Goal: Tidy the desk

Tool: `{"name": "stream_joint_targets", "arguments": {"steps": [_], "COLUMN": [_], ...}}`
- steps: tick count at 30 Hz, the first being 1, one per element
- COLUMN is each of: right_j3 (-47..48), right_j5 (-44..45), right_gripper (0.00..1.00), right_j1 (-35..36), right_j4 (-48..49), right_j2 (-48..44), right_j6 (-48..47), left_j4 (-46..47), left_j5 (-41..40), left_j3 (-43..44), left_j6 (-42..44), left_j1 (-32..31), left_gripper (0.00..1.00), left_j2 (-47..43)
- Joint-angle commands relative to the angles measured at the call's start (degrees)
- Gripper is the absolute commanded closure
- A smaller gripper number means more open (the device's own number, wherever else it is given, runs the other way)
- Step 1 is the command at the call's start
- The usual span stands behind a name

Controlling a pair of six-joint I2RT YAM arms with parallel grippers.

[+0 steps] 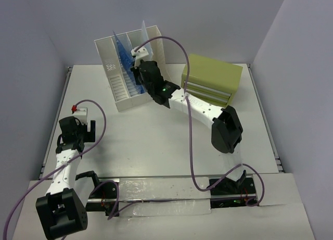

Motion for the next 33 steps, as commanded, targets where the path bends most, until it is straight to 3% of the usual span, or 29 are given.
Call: {"name": "stream_joint_targets", "arguments": {"steps": [1, 11, 22, 33], "right_j3": [3.5, 14.1, 23.4, 22.4], "right_j5": [-1.9, -0.9, -0.6, 1.0], "right_gripper": [1.0, 1.0, 1.0, 1.0], "right_j1": [0.4, 0.6, 0.6, 0.0], "right_j4": [-2.3, -14.6, -19.8, -24.1], "right_j2": [-4.5, 0.1, 4.8, 5.6], "right_j6": [1.3, 5.1, 4.6, 4.9], "left_j4": [0.2, 0.3, 0.6, 0.6], "left_j5": [1.3, 1.3, 1.4, 1.6], "left_j3": [1.2, 1.5, 1.7, 1.6], "left_j6": [0.5, 0.5, 0.5, 0.6], "left_j1": [0.3, 0.3, 0.3, 0.3], "left_gripper": [0.01, 0.01, 0.01, 0.01], "left_j2": [-0.9, -0.3, 0.4, 0.1]}}
